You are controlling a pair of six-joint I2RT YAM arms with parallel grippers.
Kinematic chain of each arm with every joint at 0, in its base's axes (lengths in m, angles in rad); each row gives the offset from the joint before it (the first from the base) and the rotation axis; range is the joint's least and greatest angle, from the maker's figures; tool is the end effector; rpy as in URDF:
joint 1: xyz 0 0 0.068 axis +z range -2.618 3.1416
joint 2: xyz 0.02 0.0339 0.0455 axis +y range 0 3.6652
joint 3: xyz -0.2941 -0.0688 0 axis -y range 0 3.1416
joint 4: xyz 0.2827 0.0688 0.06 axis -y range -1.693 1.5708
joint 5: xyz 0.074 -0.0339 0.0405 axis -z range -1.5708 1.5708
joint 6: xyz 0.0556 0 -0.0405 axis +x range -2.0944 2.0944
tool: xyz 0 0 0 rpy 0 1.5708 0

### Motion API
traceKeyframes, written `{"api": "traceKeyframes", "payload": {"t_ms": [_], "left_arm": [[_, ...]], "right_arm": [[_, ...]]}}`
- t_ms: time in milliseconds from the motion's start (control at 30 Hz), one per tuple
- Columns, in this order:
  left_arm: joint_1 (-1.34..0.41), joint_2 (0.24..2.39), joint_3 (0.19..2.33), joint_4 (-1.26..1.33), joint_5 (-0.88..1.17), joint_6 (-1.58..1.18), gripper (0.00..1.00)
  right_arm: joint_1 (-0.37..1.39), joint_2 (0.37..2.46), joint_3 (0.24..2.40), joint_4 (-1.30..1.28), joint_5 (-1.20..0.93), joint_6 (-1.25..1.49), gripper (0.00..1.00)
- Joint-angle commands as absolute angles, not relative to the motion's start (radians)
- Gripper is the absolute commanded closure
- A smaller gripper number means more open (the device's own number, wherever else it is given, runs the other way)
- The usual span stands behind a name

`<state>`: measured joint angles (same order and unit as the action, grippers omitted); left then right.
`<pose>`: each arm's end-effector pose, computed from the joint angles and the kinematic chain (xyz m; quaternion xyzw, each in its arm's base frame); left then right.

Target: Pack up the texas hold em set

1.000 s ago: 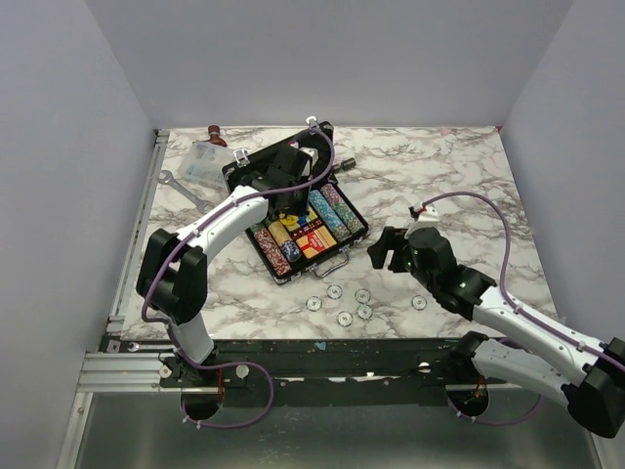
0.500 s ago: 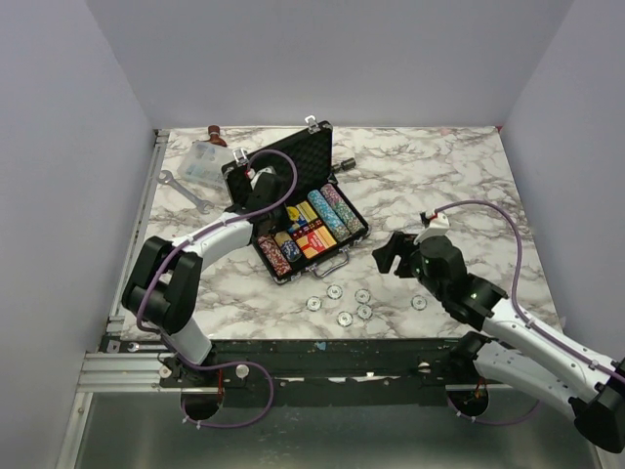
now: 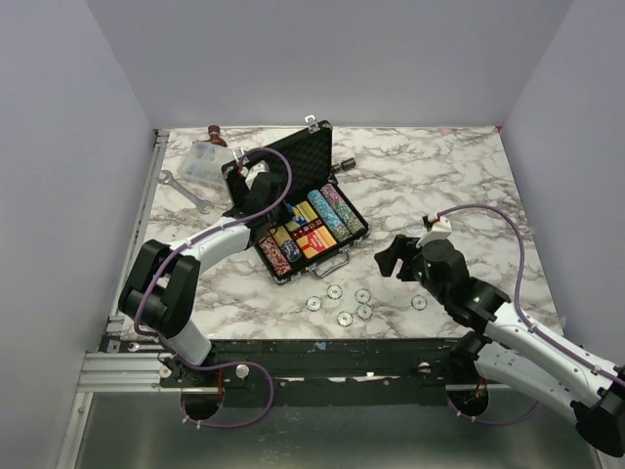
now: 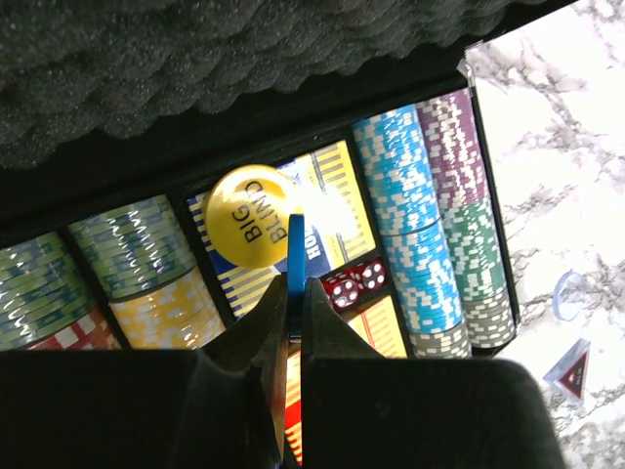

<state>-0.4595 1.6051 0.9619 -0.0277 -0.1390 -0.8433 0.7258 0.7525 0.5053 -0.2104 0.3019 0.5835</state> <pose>0.3560 -0.1676 0.2056 -0.2010 0.8760 -0.2133 0.3829 0.1666 0.1258 0.2474 0.0196 0.8429 0.2167 0.4921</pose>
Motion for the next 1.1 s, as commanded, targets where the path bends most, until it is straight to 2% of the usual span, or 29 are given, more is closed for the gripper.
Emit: {"api": "traceKeyframes", "payload": {"t_ms": [0,367,533,600,767,1067], "left_arm": [[-0.456,1.621,0.987,0.025,-0.152,-0.883,1.00],[-0.440,1.677,1.021,-0.026,-0.177,-0.926,1.00],[-0.427,1.690,1.026,-0.046,-0.174,-0.926,0.94],[-0.425,1.692,1.025,-0.055,-0.173,-0.928,0.89],[-0.420,1.683,1.022,-0.079,-0.185,-0.930,0.64],[-0.420,1.613,1.022,-0.142,-0.217,-0.902,0.41]], "right_arm": [[0.730,0.769,0.499,-0.215,0.295,0.584,0.24],[0.732,0.706,0.489,-0.223,0.293,0.591,0.23],[0.732,0.715,0.486,-0.219,0.289,0.589,0.23],[0.731,0.718,0.485,-0.218,0.288,0.589,0.23],[0.731,0.721,0.485,-0.214,0.286,0.589,0.24],[0.731,0.727,0.481,-0.213,0.285,0.593,0.23]]}}
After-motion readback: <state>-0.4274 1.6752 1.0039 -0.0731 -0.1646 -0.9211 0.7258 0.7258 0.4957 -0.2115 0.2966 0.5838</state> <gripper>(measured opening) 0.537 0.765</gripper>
